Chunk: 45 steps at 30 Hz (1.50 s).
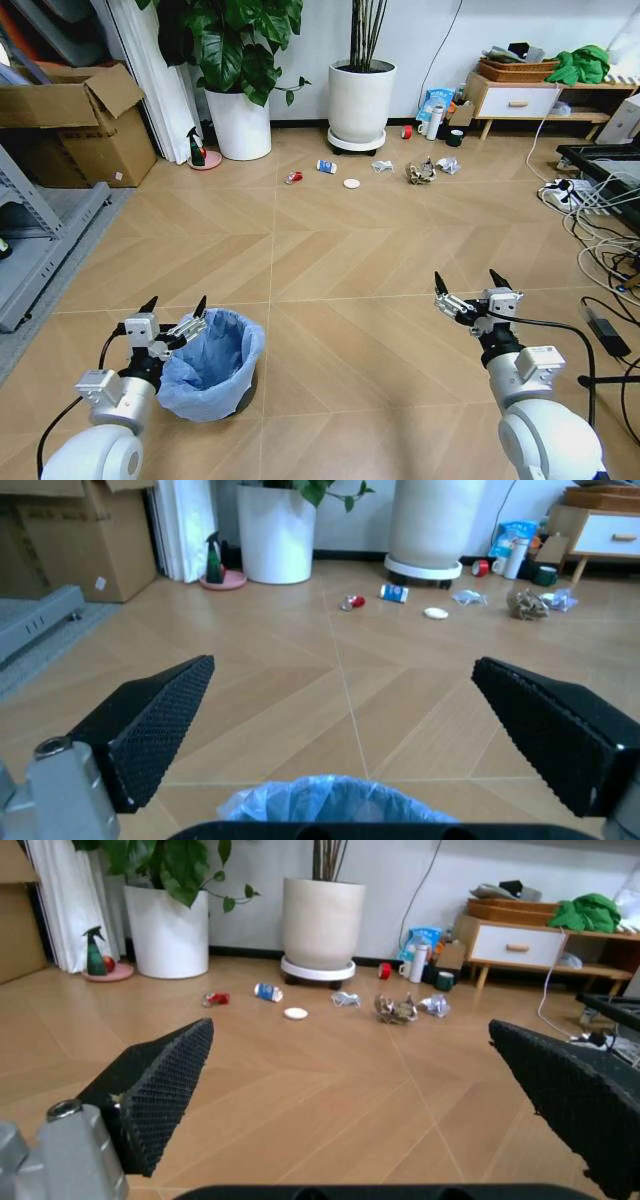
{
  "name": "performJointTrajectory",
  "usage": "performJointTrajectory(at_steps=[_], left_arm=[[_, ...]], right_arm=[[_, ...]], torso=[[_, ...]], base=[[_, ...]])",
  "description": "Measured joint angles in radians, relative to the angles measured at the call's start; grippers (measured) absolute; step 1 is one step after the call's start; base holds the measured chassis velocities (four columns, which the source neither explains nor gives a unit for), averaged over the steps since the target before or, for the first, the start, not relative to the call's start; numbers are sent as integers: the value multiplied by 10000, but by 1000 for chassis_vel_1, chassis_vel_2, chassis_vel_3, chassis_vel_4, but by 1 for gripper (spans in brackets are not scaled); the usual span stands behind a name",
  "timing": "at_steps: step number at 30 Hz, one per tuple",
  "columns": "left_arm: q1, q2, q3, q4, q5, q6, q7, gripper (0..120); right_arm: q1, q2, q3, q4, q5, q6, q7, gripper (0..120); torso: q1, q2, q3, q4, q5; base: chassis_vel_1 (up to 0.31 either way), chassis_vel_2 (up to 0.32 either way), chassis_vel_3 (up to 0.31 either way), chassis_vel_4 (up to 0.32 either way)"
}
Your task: Pick up the trash bin and place the garbage on the floor into it.
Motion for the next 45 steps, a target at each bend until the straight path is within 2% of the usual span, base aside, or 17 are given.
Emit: performJointTrajectory(at_steps=[16, 24, 30, 33, 34, 37, 39, 44, 45], left_arm=[[-44, 92, 48, -49, -109, 299, -116, 100], [-196, 589, 20, 125, -446, 789, -344, 100], [-281, 952, -13, 141, -907, 1711, -601, 100], [-430, 1272, -81, 245, -1113, 2883, -797, 100], [-430, 1272, -81, 245, -1113, 2883, -797, 100], [-622, 1455, -111, 407, -1160, 3654, -877, 100], [-670, 1484, -112, 446, -1166, 3773, -889, 100], [-1220, 1745, -158, 1061, -1335, 5170, -772, 100], [-1220, 1745, -158, 1061, -1335, 5170, -772, 100]], right_arm=[[30, 53, -16, -42, 26, -20, 15, 100], [-41, 138, -10, -43, 14, 32, 19, 100], [-108, 150, 38, -38, -5, 75, 19, 100], [-133, 145, 56, -27, -8, 105, 16, 100], [-133, 145, 56, -27, -8, 105, 16, 100], [-145, 145, 55, -20, -11, 112, 14, 100], [-147, 145, 53, -18, -12, 113, 14, 100], [-152, 139, -12, -20, -25, 116, 12, 100], [-152, 139, -12, -20, -25, 116, 12, 100]], torso=[[0, 0, 0, 1, 1], [0, 0, 0, 0, 1], [0, 0, 0, 1, 0], [0, 0, 0, -1, 2], [0, 0, 0, -1, 2], [0, 0, 0, 0, 0], [0, 0, 0, 1, 0], [0, 0, 0, 0, 0], [0, 0, 0, 0, 0]], base=[[0, 0, 0, 0], [0, 0, 0, 0], [0, 0, 0, 0], [0, 0, 0, 0], [0, 0, 0, 0], [0, 0, 0, 0], [0, 0, 0, 0], [0, 0, 0, 0], [0, 0, 0, 0]])
